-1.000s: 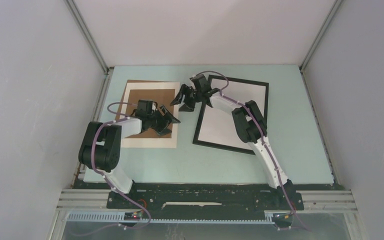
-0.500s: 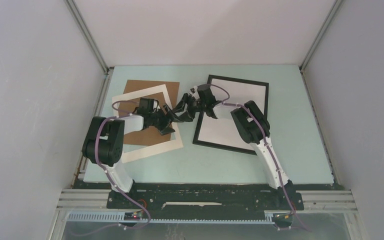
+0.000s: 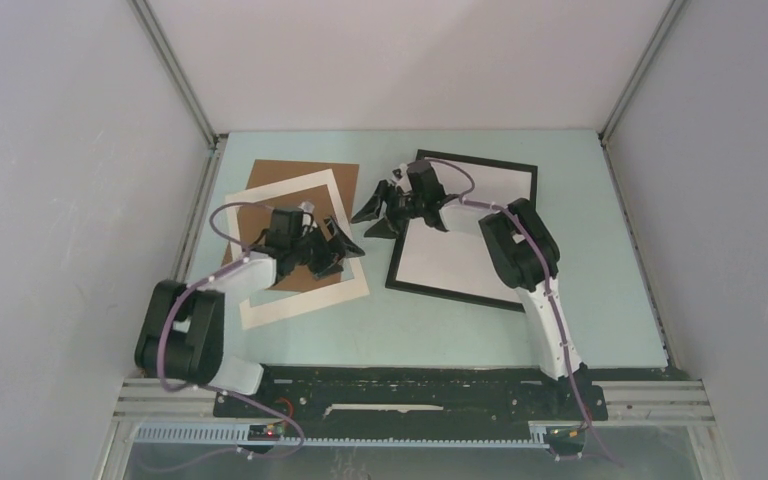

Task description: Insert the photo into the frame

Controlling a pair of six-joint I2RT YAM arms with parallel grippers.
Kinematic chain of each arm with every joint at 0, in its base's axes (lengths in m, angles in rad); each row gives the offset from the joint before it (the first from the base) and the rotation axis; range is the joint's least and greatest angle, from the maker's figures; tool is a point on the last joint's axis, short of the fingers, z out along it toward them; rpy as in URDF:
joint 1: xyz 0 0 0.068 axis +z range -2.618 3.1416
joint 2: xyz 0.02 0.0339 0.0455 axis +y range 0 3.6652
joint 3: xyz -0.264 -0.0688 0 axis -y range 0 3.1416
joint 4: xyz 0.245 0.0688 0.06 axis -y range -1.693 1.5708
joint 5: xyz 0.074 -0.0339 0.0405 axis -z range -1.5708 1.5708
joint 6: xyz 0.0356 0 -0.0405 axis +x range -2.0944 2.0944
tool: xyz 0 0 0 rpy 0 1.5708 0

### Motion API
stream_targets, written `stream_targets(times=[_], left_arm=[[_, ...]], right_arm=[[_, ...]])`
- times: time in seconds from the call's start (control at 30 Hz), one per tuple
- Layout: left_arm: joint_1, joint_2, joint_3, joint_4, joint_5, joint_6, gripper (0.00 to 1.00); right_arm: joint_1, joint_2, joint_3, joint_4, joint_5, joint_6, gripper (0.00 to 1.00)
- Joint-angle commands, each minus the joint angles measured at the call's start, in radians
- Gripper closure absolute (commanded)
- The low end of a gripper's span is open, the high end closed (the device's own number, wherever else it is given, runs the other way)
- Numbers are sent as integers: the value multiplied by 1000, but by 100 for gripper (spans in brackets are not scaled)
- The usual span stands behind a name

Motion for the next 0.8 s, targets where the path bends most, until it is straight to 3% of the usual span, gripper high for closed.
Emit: stream_targets(times=[0.0,0.13,0.27,0.43,0.57,0.77], left_arm=[[10,-213,-64,-205,-181,81,15],[72,-361,-66,-356,-277,114,13],[110,-357,-68,-407,-266,102,13],[78,-294,-154,-236,-132,-29,13],[-16,-258,-140,-224,-176,-56,13],[-35,-178,-140,-205,-203,-87,15]], right_arm=[[3,-75,76,-244,59,-210,29],[19,-56,177,-422,107,-331,29],[40,-44,221,-481,139,-373,29],[75,-30,254,-551,170,-419,29],[86,-49,227,-567,207,-441,29],[96,-34,184,-552,216,-435,29]])
